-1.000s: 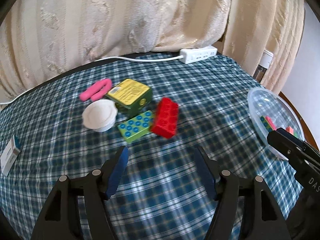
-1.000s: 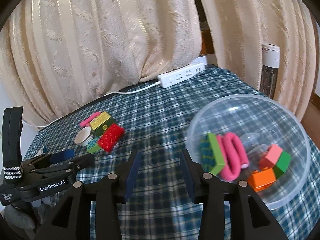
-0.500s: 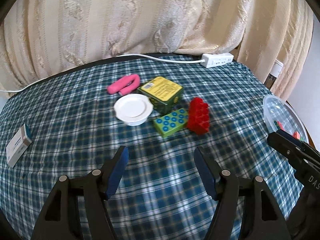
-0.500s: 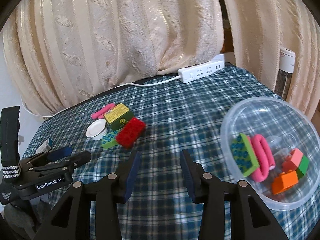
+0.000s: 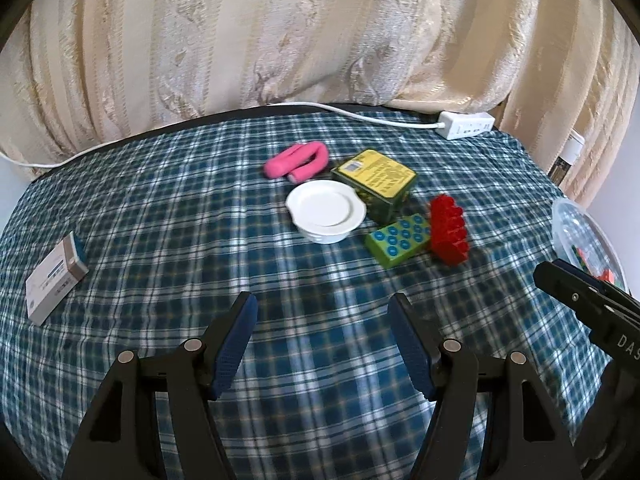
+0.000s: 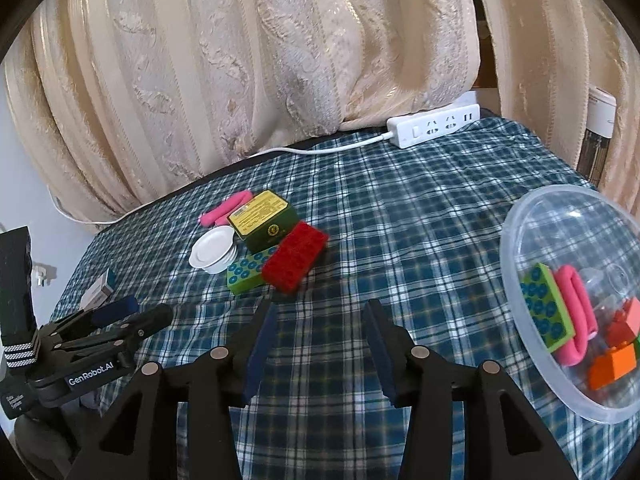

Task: Organize objects
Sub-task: 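Move both open grippers away from the bowl back over the table, then grasp the white medicine box with the left gripper while the right gripper grasps the red block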

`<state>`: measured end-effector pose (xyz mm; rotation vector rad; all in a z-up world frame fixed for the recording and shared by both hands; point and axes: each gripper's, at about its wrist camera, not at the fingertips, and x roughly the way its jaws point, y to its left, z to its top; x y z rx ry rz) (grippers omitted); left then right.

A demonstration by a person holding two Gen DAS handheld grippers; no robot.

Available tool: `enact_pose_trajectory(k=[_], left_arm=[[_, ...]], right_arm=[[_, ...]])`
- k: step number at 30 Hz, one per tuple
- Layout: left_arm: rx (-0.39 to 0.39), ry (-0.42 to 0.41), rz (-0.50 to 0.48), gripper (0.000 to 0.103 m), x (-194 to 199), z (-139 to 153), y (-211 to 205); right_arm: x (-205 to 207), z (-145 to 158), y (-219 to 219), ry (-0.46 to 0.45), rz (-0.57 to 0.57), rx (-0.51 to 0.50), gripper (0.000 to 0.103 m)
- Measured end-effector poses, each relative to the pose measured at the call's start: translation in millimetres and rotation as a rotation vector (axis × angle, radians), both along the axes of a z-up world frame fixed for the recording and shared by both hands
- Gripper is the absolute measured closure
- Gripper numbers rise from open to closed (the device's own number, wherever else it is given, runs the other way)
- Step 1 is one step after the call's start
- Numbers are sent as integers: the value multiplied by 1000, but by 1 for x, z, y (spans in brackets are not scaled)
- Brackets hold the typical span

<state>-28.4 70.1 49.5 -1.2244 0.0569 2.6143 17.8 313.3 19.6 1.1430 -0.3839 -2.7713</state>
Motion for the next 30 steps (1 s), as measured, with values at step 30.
enact_pose_trajectory(k=[30], left_arm=[[17, -21, 202, 34, -27, -7, -95]], right_arm=[[-93, -24, -28, -118, 52, -38, 49]])
